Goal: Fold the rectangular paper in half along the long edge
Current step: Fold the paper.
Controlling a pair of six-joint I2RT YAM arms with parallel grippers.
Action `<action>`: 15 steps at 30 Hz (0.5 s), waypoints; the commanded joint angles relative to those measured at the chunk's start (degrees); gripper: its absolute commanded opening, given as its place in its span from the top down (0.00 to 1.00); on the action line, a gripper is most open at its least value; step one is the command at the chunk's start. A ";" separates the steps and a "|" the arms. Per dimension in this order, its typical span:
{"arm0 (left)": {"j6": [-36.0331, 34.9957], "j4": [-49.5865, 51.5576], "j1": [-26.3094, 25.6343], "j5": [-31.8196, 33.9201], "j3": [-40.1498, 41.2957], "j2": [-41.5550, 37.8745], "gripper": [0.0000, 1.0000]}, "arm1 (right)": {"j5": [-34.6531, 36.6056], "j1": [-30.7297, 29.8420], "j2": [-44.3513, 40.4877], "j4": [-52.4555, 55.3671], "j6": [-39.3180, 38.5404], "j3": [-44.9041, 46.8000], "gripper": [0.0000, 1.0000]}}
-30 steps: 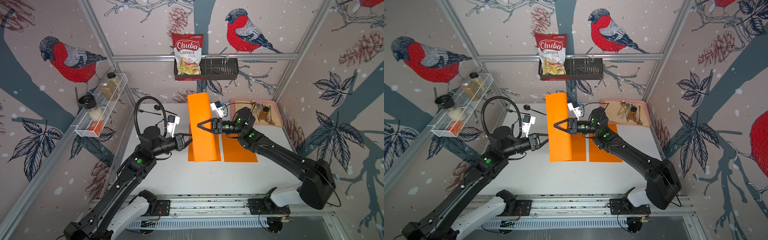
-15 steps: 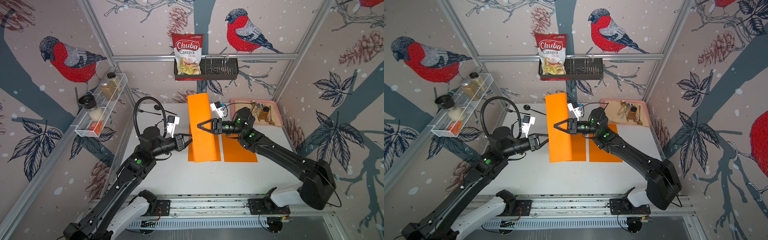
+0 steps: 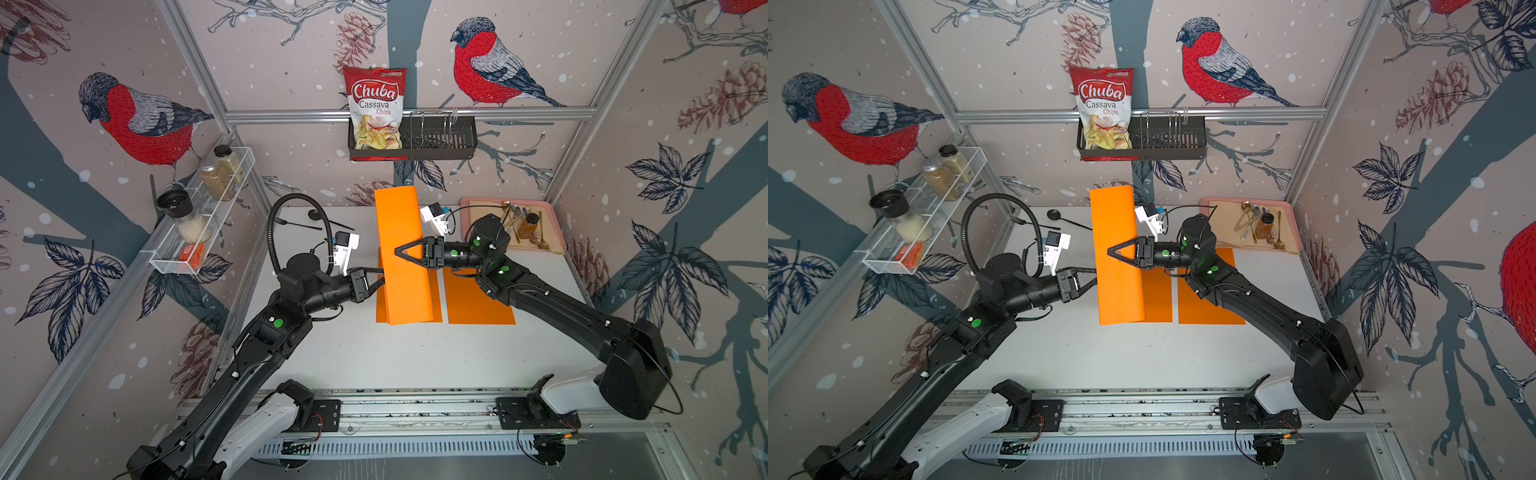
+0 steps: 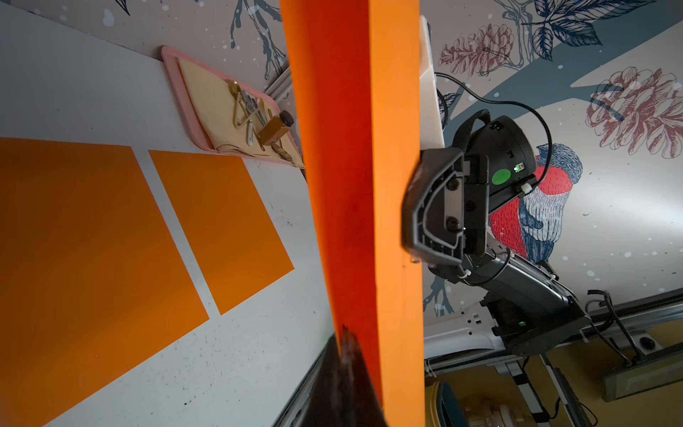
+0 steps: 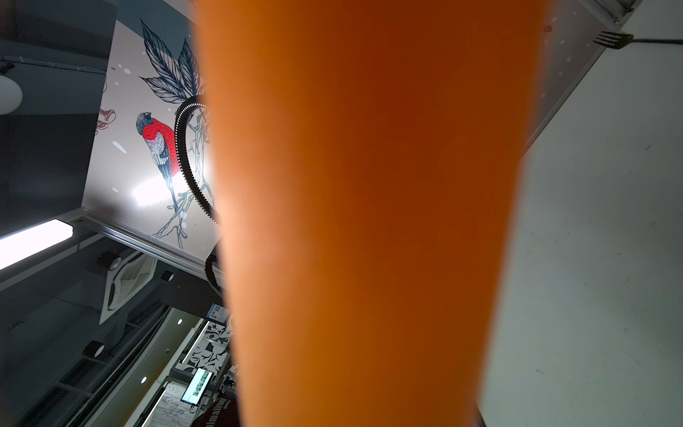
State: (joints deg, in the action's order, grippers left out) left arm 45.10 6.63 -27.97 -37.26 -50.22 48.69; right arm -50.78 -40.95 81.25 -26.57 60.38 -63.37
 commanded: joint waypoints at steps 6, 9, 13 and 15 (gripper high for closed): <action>-0.38 -1.28 -0.02 -0.06 0.12 -0.04 1.00 | 0.38 -0.27 0.13 -2.17 0.13 0.01 0.64; -0.39 -1.28 -0.06 0.03 0.24 -0.26 1.00 | 0.47 -0.20 0.19 -2.04 0.00 0.01 0.65; -0.42 -1.18 -0.09 0.07 0.22 -0.26 1.00 | 0.55 -0.18 0.13 -2.35 0.09 0.18 0.69; -0.31 -1.27 -0.09 0.08 0.22 -0.25 1.00 | 0.51 -0.18 0.13 -2.44 0.26 0.15 0.69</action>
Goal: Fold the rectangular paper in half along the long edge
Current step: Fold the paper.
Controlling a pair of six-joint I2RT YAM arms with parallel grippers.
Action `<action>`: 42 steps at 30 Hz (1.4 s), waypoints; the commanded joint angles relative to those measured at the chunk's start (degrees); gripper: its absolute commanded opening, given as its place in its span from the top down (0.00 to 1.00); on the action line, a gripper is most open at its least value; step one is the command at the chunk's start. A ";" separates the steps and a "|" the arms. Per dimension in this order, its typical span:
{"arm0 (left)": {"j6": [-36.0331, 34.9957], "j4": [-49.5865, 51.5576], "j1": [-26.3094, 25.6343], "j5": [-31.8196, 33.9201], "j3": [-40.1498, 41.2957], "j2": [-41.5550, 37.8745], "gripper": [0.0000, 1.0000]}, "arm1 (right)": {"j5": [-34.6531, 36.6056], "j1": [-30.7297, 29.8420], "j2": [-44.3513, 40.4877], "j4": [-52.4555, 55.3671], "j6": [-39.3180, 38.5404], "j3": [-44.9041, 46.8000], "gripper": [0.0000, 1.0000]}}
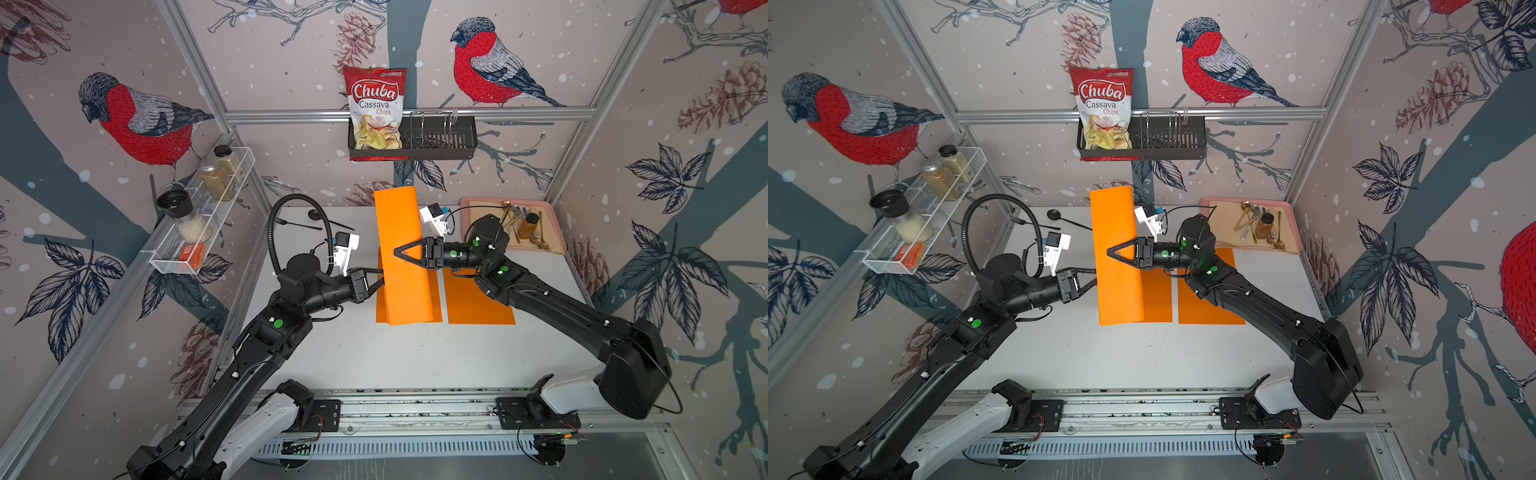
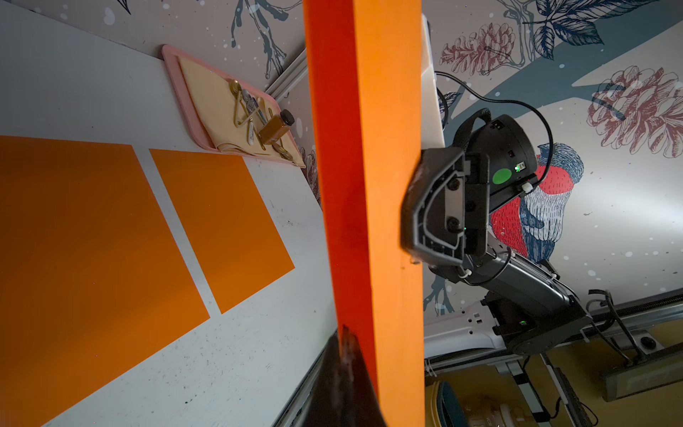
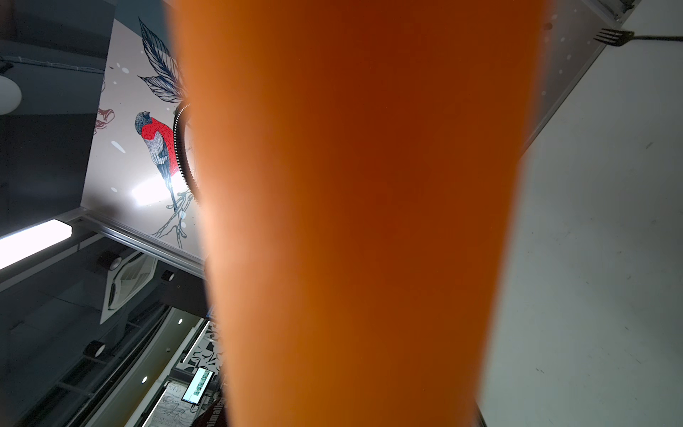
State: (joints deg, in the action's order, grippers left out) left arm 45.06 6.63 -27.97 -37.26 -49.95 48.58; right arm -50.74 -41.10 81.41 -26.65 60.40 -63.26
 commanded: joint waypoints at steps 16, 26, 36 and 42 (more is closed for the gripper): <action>-0.95 0.16 -0.02 0.82 -1.50 0.03 0.80 | -0.74 0.49 -1.06 -3.52 0.59 0.27 0.73; -3.24 3.26 -0.05 3.84 -5.35 0.21 0.74 | -4.81 2.90 -4.63 -6.06 2.11 1.80 0.72; 7.74 -22.80 -0.07 -0.55 1.69 -5.14 0.68 | -7.44 3.84 -6.35 -9.99 4.37 3.50 0.72; 9.59 -27.16 -0.07 -2.21 2.69 -3.58 0.66 | -7.95 3.92 -6.29 -10.51 4.66 3.15 0.72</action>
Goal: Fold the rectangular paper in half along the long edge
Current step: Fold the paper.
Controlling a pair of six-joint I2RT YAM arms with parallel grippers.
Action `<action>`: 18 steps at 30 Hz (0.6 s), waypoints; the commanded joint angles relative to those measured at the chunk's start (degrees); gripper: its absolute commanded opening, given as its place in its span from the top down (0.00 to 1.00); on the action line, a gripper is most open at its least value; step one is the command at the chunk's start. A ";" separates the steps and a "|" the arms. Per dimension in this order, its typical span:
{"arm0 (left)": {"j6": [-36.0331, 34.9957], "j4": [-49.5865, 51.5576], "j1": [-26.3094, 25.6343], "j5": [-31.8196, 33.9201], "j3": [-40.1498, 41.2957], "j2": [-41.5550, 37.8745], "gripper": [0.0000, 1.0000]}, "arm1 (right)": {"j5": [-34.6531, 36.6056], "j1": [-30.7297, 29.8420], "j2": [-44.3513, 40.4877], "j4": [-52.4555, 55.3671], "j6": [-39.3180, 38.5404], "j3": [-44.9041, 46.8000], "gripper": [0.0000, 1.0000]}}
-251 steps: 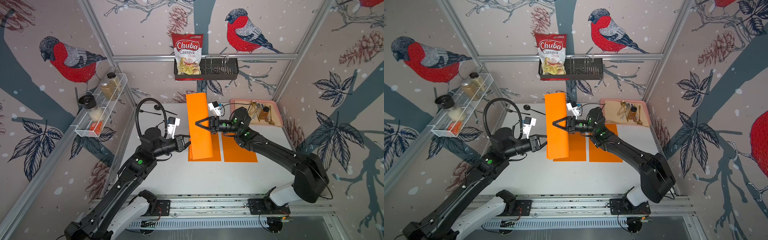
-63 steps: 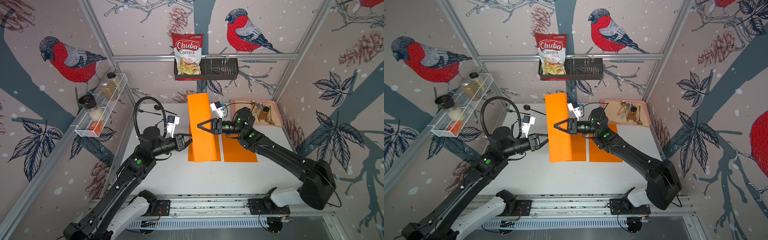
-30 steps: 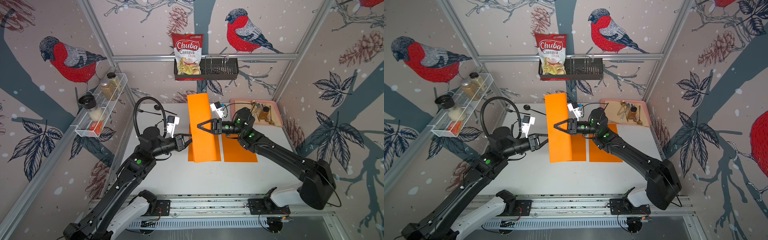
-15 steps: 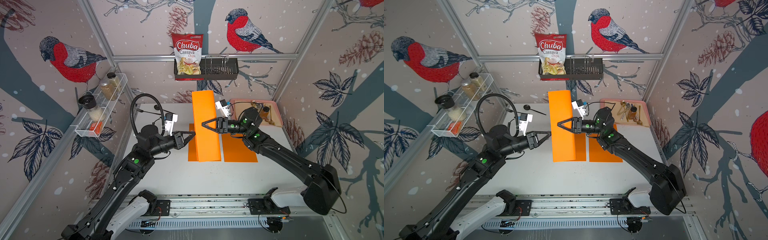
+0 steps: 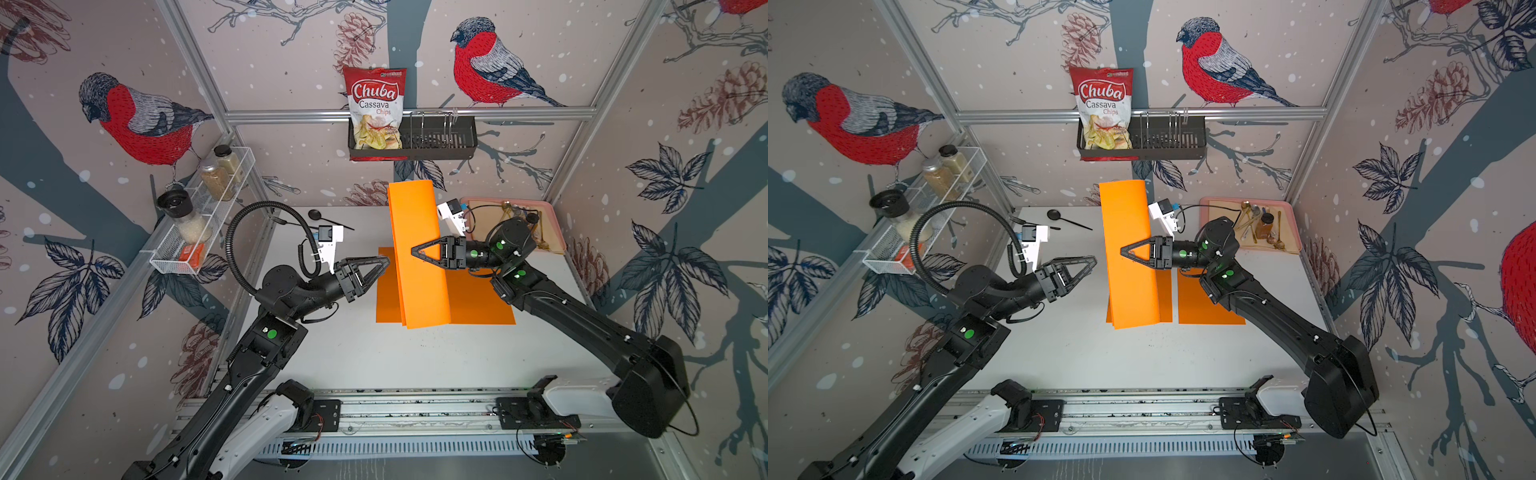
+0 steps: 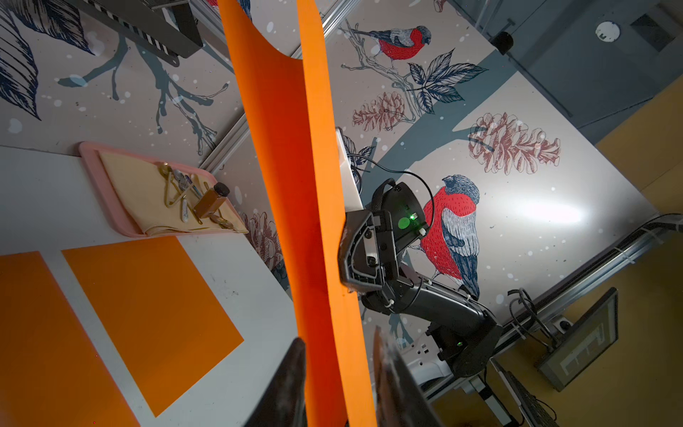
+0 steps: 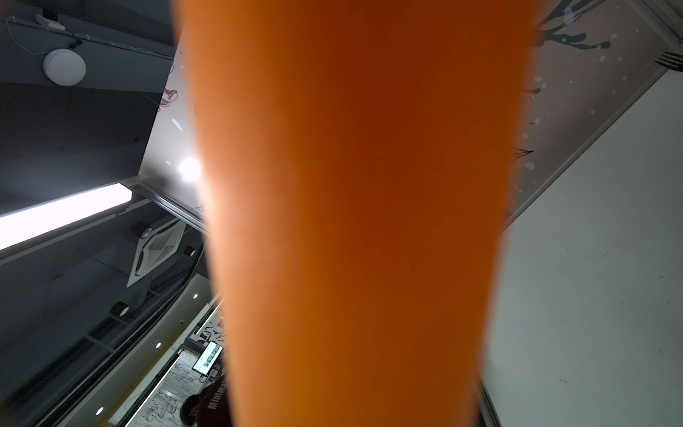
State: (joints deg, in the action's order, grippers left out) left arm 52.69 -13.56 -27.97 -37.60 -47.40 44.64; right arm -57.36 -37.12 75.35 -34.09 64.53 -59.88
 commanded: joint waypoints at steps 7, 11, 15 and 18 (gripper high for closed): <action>2.59 -8.58 -0.05 -2.73 0.14 1.72 0.65 | -1.33 -0.14 0.10 -3.83 0.90 -0.31 0.72; 2.61 -8.92 -0.05 -3.09 0.24 2.37 0.65 | -1.23 -0.39 0.49 -4.63 1.43 -0.41 0.72; 1.97 -8.16 -0.03 -3.09 0.19 2.91 0.64 | -1.26 -0.75 0.93 -5.33 1.81 -0.58 0.72; 1.61 -7.75 -0.07 -2.93 0.30 2.99 0.64 | -1.33 -0.93 1.11 -5.51 1.96 -0.77 0.72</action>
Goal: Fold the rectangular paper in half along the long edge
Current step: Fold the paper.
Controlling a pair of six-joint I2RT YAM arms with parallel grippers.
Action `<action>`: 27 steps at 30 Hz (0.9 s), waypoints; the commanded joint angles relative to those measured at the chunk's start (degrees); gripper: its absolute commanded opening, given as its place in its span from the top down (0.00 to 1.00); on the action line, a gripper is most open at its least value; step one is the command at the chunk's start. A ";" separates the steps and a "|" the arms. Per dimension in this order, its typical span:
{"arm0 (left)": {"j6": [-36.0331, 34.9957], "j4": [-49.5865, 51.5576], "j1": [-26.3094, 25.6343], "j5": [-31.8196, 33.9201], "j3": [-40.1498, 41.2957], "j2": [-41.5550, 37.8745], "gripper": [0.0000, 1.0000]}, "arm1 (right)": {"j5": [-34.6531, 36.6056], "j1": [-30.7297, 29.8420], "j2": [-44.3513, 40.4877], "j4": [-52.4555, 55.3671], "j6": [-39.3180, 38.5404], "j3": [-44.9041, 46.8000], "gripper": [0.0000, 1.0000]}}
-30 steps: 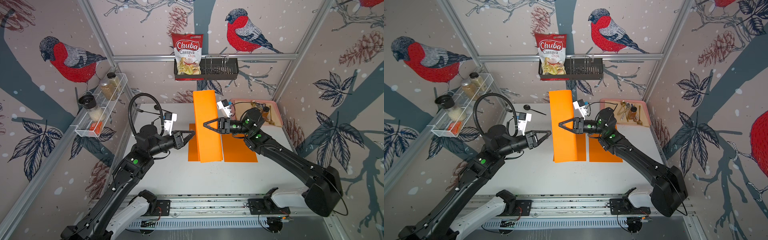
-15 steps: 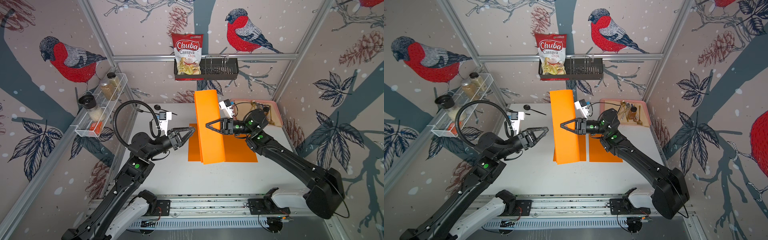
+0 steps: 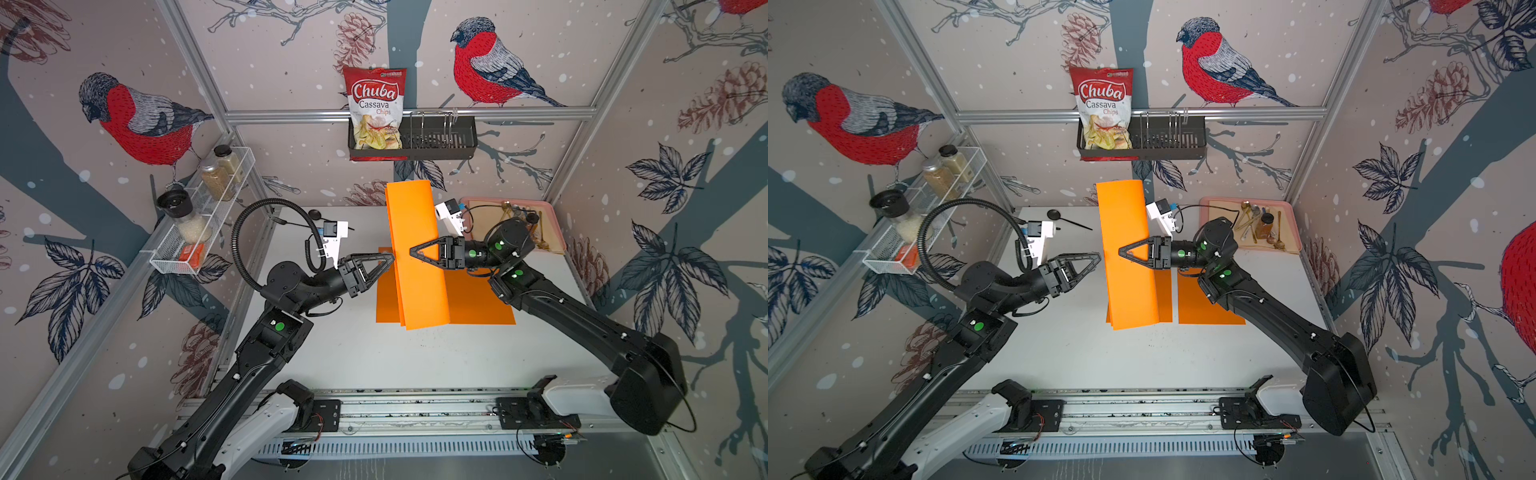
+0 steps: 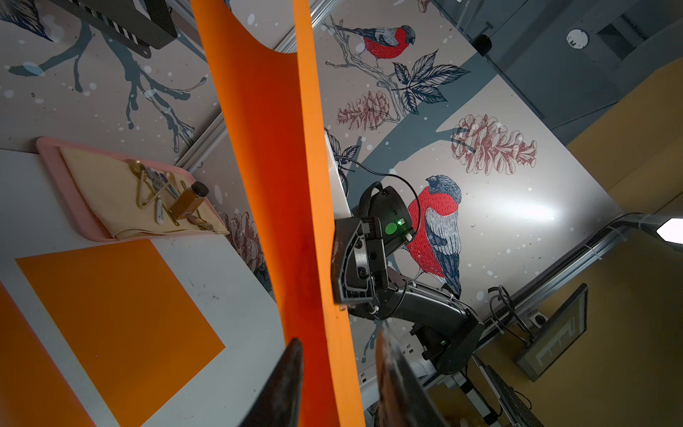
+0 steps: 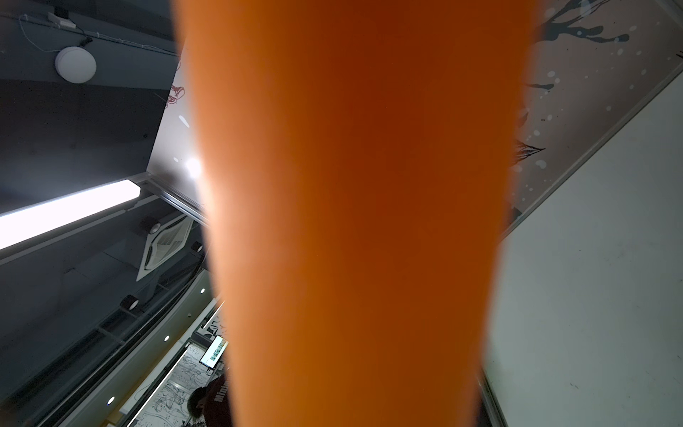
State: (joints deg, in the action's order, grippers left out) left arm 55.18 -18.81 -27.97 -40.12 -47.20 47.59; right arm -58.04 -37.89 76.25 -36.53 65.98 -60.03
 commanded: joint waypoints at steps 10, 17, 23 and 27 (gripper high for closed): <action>-1.56 -1.17 -0.07 0.13 0.09 0.15 0.62 | -0.43 -0.69 0.83 -3.05 0.30 -0.97 0.72; -1.87 -0.64 -0.06 0.38 0.07 0.14 0.60 | -0.06 -1.35 1.15 -2.79 0.02 -1.13 0.72; -1.91 -0.70 -0.07 0.20 0.09 0.15 0.60 | 0.49 -2.01 1.78 -1.30 -1.14 -1.96 0.72; -2.14 -0.20 -0.07 0.26 0.19 -0.07 0.60 | 0.69 -2.19 1.87 -0.81 -1.51 -2.41 0.72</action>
State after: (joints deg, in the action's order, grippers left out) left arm 53.93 -18.48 -27.97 -39.86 -47.11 47.79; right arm -58.13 -39.97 78.04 -37.08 65.80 -61.71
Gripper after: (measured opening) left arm 0.400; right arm 0.283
